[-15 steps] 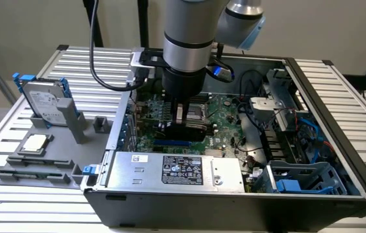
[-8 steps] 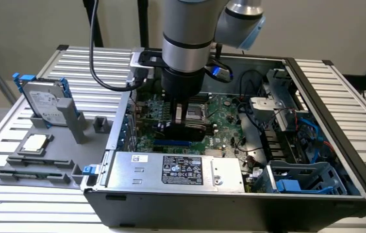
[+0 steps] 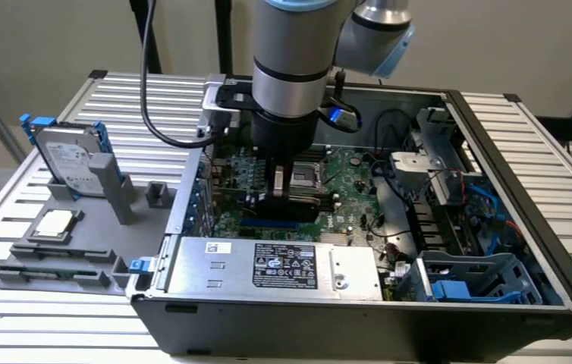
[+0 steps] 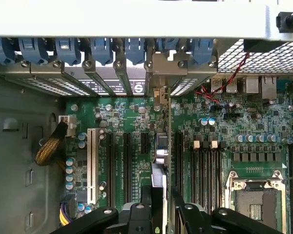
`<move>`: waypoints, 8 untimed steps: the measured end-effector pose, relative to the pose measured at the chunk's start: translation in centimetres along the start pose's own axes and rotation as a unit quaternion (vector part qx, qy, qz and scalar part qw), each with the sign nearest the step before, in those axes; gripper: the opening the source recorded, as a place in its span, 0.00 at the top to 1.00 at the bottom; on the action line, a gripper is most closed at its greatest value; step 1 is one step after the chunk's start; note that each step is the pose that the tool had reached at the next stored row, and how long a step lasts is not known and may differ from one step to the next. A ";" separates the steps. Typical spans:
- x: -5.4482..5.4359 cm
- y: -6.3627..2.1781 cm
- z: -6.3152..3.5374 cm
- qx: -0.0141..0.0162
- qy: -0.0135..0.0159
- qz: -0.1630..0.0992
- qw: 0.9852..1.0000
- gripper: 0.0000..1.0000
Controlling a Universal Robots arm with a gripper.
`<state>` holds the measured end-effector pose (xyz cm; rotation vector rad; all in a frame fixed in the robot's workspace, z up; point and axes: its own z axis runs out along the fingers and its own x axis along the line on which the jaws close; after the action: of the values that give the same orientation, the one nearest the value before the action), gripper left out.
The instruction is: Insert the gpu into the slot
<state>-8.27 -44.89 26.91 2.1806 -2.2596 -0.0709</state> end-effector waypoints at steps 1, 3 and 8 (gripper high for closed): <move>0.0 0.00 0.05 0.000 0.000 -0.001 1.000 0.74; 0.0 0.01 0.09 0.000 0.000 -0.002 1.000 0.74; -0.2 0.03 0.17 0.000 0.000 -0.006 1.000 0.74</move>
<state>-8.31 -44.71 26.74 2.1941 -2.2462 -0.0712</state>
